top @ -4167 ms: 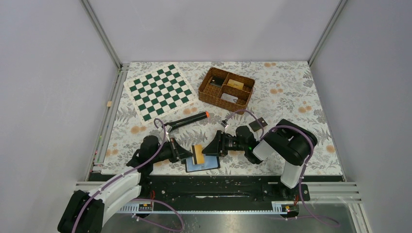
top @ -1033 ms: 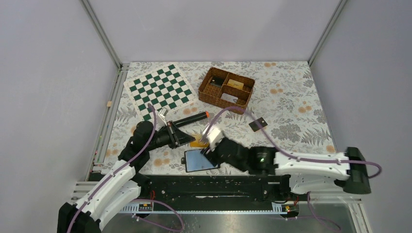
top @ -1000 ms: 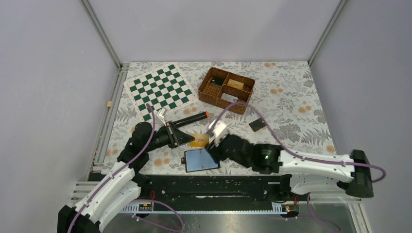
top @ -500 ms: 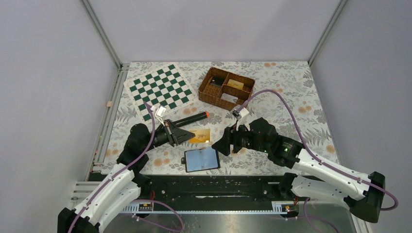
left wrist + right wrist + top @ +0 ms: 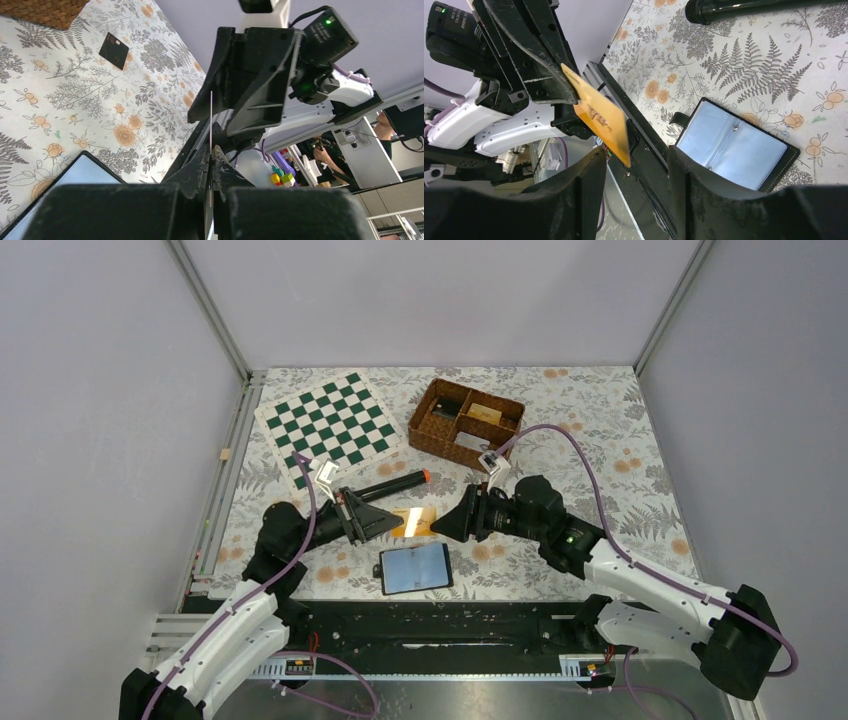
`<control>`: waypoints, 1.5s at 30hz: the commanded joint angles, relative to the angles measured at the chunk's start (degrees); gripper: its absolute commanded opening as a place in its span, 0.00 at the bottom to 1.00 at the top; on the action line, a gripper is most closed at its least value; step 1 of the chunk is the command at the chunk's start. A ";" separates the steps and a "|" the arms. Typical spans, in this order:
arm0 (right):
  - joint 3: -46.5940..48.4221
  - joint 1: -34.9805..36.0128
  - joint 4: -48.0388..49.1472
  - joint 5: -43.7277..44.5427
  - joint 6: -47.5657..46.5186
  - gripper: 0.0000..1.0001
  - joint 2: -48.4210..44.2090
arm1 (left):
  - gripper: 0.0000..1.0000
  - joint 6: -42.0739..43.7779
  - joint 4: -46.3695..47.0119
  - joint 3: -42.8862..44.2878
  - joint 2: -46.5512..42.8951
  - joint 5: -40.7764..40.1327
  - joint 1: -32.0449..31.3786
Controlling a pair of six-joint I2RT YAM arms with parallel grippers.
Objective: Take the credit cards out of the card holder
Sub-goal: Place the credit card in the storage box.
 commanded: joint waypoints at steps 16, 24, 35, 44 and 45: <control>-4.32 -1.78 20.94 -8.71 9.01 0.00 2.31 | 0.10 -2.66 5.61 -0.88 0.30 1.62 -0.14; 3.14 -14.26 5.02 -9.10 4.29 0.00 1.07 | 0.97 10.42 -19.22 8.09 0.05 -9.39 -0.14; 32.27 -34.61 -11.19 -10.05 -5.11 0.00 26.26 | 0.99 30.05 -43.54 24.12 6.15 -23.23 -0.14; 57.27 -39.16 -22.30 -7.14 -7.64 0.00 51.45 | 0.99 37.01 -51.58 29.12 12.54 -29.70 -0.06; 59.03 -39.33 -22.95 -6.96 -7.69 0.00 53.12 | 0.99 37.06 -51.59 29.02 12.67 -30.15 -0.01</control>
